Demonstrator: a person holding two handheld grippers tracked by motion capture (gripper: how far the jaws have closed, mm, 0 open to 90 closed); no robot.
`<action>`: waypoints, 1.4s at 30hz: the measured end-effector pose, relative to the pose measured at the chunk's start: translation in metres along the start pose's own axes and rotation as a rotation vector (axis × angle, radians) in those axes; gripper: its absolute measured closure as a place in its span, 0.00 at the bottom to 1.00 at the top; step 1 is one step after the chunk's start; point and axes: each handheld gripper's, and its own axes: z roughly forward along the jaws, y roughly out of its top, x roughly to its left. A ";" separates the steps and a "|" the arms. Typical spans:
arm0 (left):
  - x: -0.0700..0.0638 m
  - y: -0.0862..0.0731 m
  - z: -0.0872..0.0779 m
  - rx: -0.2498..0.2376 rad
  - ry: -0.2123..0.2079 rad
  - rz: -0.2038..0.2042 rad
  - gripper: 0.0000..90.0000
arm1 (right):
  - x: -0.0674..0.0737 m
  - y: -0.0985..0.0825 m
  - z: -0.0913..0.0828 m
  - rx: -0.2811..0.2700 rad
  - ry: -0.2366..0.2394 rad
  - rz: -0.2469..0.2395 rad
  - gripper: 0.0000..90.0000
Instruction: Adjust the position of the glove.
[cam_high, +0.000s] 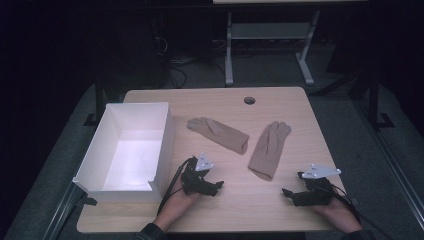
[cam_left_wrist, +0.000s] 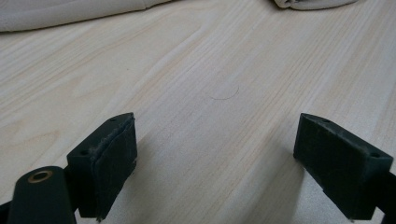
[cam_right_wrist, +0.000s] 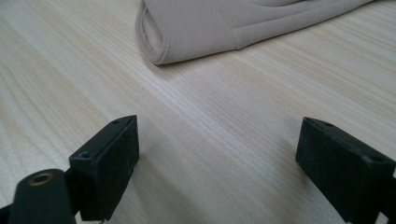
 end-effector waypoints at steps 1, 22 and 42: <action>0.000 -0.001 0.000 -0.003 -0.001 0.003 0.14 | 0.000 0.000 0.000 0.001 0.002 -0.001 0.14; 0.004 -0.008 -0.008 -0.004 -0.033 0.032 0.14 | -0.004 0.036 0.006 -0.054 0.099 -0.022 0.55; 0.004 -0.008 -0.008 -0.004 -0.034 0.031 0.14 | -0.006 0.076 0.043 -0.030 0.198 -0.077 1.00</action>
